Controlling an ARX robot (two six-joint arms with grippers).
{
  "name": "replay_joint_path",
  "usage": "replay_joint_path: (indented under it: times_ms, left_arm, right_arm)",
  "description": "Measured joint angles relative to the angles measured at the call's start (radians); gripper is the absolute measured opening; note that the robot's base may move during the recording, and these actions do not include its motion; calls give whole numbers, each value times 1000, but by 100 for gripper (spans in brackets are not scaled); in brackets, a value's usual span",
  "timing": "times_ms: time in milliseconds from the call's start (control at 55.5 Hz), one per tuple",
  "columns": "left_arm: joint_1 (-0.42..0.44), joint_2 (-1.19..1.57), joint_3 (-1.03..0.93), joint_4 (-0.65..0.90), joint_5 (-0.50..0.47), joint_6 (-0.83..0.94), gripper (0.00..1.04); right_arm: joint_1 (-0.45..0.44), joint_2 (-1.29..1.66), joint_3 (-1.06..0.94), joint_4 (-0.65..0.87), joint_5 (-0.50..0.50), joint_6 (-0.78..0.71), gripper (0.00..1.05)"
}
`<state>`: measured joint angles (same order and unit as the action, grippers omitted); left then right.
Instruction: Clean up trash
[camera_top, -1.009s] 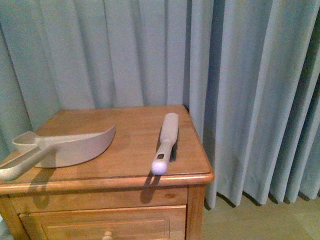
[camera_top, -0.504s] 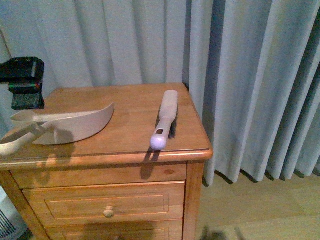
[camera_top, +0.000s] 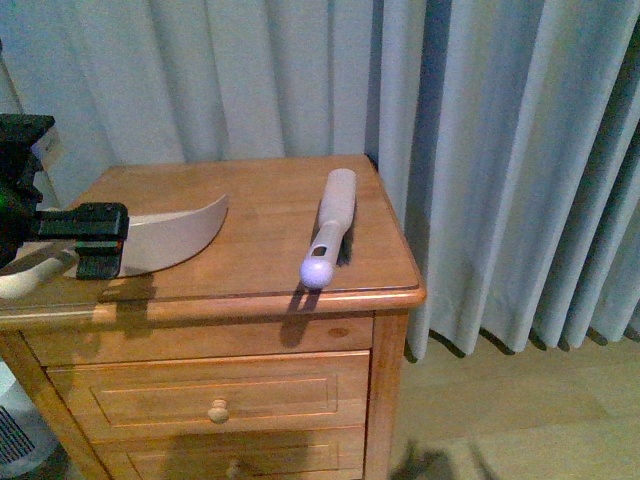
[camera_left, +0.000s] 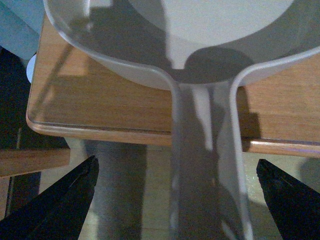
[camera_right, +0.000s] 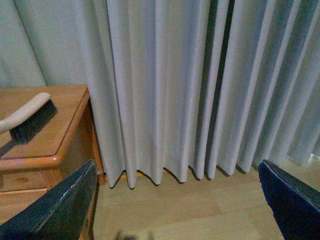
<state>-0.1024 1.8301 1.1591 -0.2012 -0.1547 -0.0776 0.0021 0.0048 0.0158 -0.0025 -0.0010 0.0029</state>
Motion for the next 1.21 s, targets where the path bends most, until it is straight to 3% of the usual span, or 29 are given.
replay_joint_path:
  times_ms: [234, 504, 684, 900, 1081, 1207]
  left_arm:
    - [8, 34, 9, 27, -6, 27, 94]
    - [8, 33, 7, 63, 27, 44, 29]
    - [11, -45, -55, 128, 40, 51, 27]
    - [-19, -343, -256, 549, -26, 174, 27]
    - [-39, -589, -405, 753, -17, 222, 27]
    - [-42, -760, -499, 802, -1, 229, 27]
  right_arm:
    - [0, 0, 0, 0, 0, 0, 97]
    - [0, 0, 0, 0, 0, 0, 97]
    - [0, 0, 0, 0, 0, 0, 97]
    - [0, 0, 0, 0, 0, 0, 97]
    - [0, 0, 0, 0, 0, 0, 97]
    - [0, 0, 0, 0, 0, 0, 97]
